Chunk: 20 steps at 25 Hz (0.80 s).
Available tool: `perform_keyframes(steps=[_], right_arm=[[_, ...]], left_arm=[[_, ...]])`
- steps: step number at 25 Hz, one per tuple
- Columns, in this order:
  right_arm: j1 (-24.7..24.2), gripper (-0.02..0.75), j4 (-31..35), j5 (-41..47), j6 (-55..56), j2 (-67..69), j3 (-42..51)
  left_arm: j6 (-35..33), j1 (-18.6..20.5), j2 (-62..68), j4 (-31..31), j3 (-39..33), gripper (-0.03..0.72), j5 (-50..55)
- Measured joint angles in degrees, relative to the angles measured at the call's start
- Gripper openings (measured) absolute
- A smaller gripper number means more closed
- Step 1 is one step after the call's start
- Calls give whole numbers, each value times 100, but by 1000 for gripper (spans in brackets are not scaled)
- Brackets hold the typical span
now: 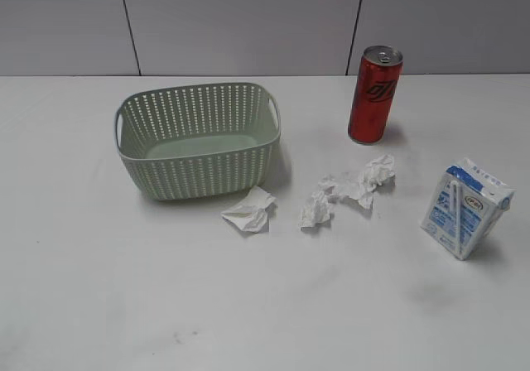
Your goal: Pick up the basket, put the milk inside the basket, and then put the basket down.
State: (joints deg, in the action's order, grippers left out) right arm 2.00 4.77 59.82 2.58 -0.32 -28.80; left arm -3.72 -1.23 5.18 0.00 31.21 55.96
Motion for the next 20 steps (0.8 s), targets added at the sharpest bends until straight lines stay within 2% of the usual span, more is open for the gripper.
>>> perform_keyframes(steps=[8,13,16,20], right_arm=[[0,587,0,0,0,0,0],[0,587,0,0,0,0,0],[0,587,0,0,0,0,0],[0,587,0,0,0,0,0]], left_arm=[[0,0,1667,-139,338,600,-1323],[0,0,2869,-731,539,600,-1919],[0,-67,3708,-1048,911,598,-1953],[0,-412,4854,-1130,1710,598,-1740]])
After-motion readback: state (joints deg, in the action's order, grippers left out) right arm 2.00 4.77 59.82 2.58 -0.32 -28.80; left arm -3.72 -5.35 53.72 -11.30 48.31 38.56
